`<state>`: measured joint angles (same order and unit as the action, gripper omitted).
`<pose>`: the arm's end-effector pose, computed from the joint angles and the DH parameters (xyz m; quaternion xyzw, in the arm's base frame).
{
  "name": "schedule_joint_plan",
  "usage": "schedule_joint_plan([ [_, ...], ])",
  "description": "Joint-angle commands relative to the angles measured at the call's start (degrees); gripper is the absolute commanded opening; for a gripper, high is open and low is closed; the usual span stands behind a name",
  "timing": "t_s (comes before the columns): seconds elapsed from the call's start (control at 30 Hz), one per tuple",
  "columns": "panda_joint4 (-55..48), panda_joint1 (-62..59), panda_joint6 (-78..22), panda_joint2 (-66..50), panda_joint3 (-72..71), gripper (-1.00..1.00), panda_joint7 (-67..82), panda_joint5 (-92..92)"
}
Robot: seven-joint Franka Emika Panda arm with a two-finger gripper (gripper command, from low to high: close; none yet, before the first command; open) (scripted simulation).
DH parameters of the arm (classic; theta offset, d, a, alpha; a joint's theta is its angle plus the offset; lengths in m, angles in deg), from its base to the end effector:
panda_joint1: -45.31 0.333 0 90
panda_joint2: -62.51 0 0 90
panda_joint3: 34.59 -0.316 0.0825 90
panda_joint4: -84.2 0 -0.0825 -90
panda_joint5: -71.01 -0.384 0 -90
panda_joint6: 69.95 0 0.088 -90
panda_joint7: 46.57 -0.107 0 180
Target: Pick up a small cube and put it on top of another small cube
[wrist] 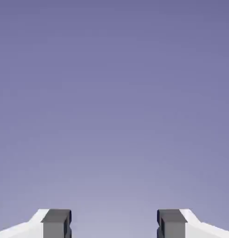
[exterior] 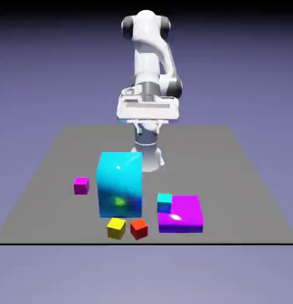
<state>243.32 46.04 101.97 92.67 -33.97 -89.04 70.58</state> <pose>0.4004 0.0002 0.4520 -0.8664 0.3395 -0.3395 0.1373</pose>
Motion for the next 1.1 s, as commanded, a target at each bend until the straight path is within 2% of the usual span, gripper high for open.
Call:
schedule_joint_plan([
  [0.0, -1.56, 0.04, -1.74, -2.08, 0.51, 0.0, -0.01, -0.36],
  [0.9, -43.65, 1.01, -48.59, -58.14, 14.22, 0.0, -0.3, -10.01],
  [0.97, -44.29, 1.02, -49.31, -59.0, 14.43, 0.0, -0.31, -10.15],
  [1.07, -42.28, 0.27, -41.84, -64.6, 12.82, 0.0, 1.07, -12.29],
])
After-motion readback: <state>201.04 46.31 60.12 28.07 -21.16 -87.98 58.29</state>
